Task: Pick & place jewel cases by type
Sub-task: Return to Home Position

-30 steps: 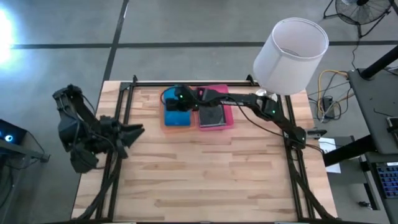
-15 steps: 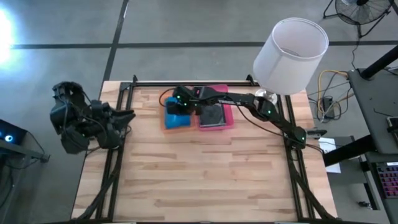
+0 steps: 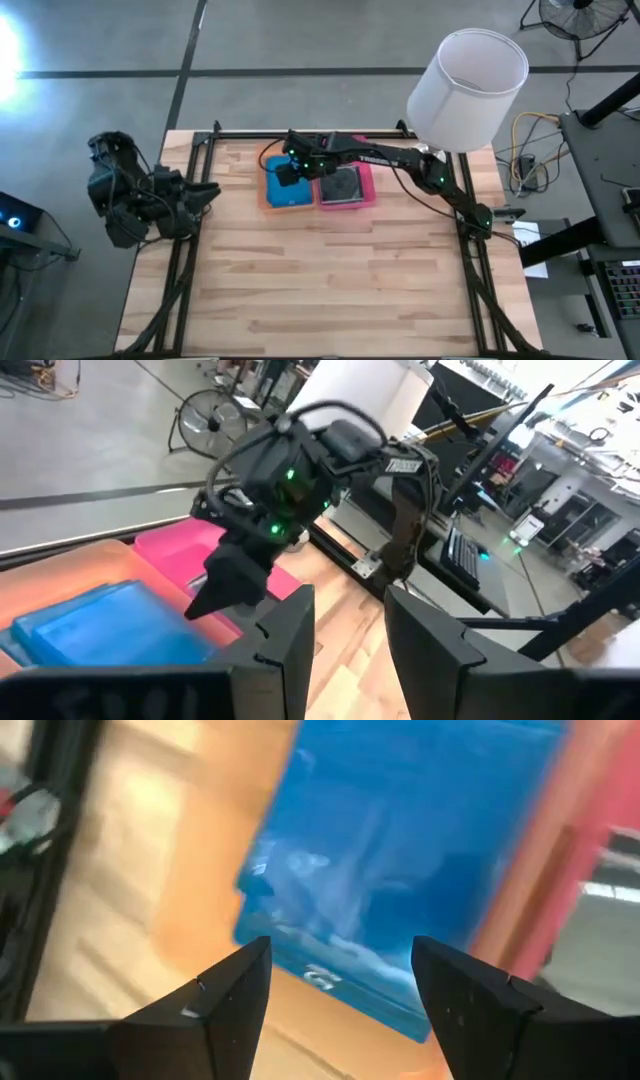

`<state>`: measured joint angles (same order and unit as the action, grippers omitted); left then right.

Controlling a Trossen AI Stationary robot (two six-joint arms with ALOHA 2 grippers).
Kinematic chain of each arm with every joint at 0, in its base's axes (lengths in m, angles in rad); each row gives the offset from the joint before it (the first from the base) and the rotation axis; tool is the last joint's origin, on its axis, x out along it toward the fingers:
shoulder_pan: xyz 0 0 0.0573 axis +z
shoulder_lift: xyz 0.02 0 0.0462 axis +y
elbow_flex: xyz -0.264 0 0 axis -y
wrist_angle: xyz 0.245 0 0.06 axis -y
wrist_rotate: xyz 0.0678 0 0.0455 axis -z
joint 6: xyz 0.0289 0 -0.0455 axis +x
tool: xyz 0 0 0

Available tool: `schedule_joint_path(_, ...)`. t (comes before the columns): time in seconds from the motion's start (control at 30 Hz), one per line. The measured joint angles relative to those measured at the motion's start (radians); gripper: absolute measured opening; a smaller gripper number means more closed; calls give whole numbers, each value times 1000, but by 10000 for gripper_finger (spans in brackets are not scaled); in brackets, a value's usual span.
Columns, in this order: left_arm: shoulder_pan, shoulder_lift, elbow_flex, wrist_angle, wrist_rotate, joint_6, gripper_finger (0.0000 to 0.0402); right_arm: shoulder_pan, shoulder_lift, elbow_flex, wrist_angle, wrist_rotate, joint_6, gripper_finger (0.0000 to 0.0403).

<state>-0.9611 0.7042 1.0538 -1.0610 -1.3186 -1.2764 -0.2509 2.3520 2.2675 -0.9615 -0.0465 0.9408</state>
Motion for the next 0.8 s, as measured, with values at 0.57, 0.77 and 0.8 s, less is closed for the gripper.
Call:
schedule_joint_path(0.57, 197, -206, -415, 1061, 617, 821, 56, 299, -244, -203, 109, 49, -308, 198)
schedule_joint_path(0.77, 485, -248, -592, 1193, 924, 701, 35, 329, -443, -491, 395, 44, -235, 158)
schedule_joint_path(0.8, 538, -248, -608, 1202, 986, 677, 35, 324, -481, -545, 417, 60, -224, 150)
